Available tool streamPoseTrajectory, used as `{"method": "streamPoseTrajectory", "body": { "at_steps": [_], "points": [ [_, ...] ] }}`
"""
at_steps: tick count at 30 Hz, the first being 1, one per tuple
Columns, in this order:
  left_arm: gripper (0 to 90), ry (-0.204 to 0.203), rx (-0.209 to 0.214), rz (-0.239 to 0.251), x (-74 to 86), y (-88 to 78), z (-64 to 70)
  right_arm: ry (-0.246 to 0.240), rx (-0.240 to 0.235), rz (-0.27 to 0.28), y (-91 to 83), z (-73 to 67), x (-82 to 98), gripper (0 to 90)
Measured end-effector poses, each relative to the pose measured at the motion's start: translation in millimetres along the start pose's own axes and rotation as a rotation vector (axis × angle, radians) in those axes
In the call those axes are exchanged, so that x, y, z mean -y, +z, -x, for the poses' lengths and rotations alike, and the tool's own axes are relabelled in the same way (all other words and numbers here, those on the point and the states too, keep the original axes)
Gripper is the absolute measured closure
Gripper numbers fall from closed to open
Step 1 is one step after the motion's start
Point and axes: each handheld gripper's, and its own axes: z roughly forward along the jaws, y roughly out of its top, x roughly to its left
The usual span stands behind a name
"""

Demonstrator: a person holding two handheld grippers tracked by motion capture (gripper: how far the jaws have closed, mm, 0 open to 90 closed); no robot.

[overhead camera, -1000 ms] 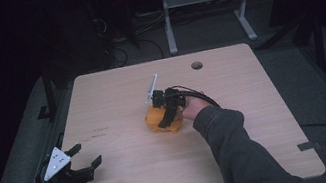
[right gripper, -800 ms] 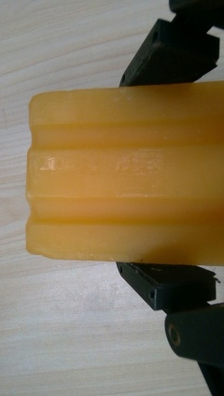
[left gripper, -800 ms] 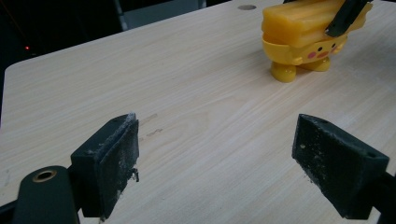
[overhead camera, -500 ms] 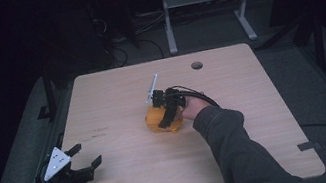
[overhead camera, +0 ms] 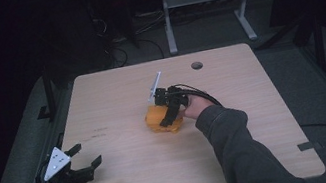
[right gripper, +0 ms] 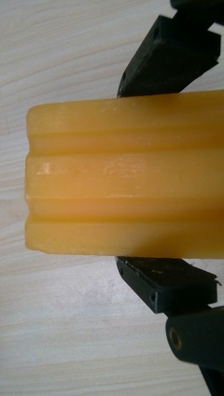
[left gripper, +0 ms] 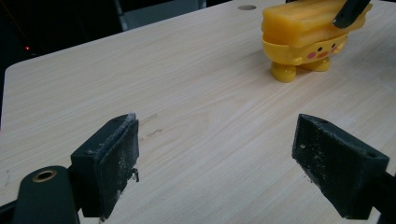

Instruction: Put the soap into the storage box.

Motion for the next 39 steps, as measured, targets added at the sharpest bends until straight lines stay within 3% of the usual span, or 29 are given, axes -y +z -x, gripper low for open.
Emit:
{"method": "streamPoseTrajectory", "body": {
  "at_steps": [17, 39],
  "points": [
    [13.9, 0.002, 0.001, -0.008, -0.4, 0.2, 0.9, 0.01, 0.026, 0.059, -25.3, -3.2, 12.9, 17.9],
    [13.9, 0.003, -0.002, -0.012, -0.3, 0.3, 1.0, 0.025, 0.052, 0.089, -41.3, -7.4, 29.7, 18.0]
  ]
}}
